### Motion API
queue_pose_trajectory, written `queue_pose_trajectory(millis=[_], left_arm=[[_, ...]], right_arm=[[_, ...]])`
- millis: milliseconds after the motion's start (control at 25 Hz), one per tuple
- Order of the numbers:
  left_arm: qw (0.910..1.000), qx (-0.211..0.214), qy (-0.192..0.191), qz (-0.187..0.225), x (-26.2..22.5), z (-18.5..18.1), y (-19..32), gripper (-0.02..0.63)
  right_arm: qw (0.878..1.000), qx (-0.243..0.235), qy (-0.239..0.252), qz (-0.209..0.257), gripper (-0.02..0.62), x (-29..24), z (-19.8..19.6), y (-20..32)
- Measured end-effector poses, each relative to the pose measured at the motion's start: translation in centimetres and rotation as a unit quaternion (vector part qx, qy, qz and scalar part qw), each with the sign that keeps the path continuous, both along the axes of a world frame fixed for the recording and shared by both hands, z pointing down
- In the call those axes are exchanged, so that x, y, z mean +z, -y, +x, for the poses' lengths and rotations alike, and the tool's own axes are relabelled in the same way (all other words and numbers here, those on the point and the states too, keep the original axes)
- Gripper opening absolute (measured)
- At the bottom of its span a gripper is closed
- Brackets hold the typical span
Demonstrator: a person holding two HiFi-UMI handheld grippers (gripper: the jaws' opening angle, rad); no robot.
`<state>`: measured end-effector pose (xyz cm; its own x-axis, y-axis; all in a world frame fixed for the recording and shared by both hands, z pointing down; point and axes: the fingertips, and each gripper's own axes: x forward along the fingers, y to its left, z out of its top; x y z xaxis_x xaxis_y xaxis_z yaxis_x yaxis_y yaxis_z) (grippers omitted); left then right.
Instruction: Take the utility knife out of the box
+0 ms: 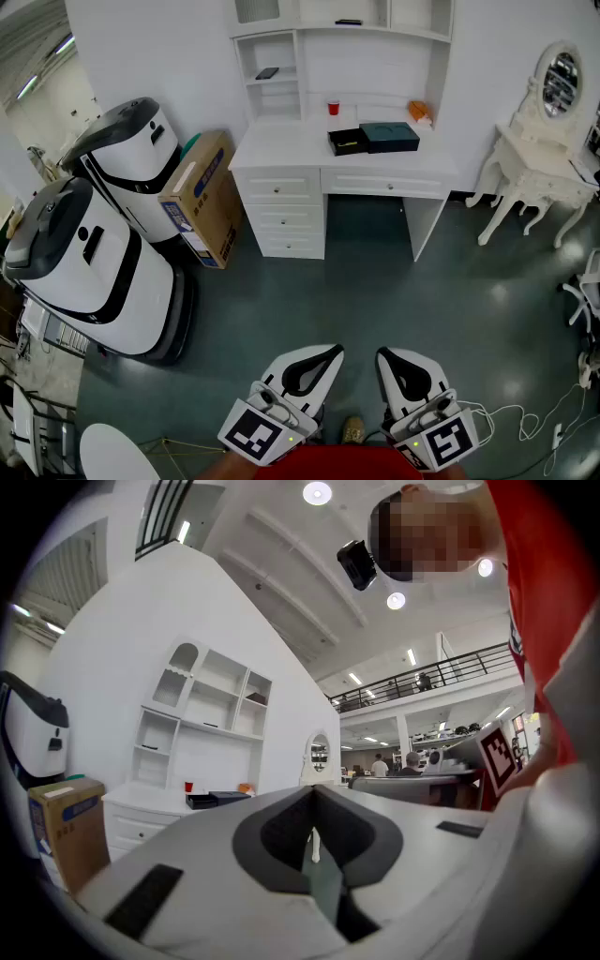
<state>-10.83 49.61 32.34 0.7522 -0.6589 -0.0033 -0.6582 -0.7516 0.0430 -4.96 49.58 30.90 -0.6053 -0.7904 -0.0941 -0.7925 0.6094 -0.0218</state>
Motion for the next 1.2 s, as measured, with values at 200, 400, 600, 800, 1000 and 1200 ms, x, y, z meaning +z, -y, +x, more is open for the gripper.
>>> queue_pose_trajectory(millis=[200, 400, 600, 800, 1000, 1200], left_arm=[[1.0, -0.001, 0.001, 0.0, 0.0, 0.0, 0.1, 0.011], [1.0, -0.003, -0.001, 0.0, 0.1, -0.1, 0.2, 0.011], [1.0, -0.007, -0.002, -0.001, 0.2, -0.1, 0.3, 0.011], [0.9999, -0.011, 0.002, -0.001, 0.4, 0.6, 0.8, 0.011], [0.9998, -0.017, 0.005, 0.0, 0.2, 1.9, 1.9, 0.011], [0.9995, -0.03, 0.007, 0.009, -0.3, 3.7, 3.1, 0.011]], right_arm=[[1.0, -0.002, -0.002, -0.001, -0.002, 0.0, 0.0, 0.1], [1.0, -0.006, 0.005, 0.001, -0.002, -0.1, -0.2, 0.1], [1.0, -0.012, 0.015, -0.002, 0.002, 0.1, -0.1, 0.0], [1.0, -0.006, 0.014, -0.001, 0.002, 0.0, 1.1, 0.8], [1.0, -0.005, 0.008, 0.005, 0.002, -0.5, 2.6, 2.0], [1.0, -0.008, 0.011, 0.011, 0.002, -1.0, 4.9, 3.2]])
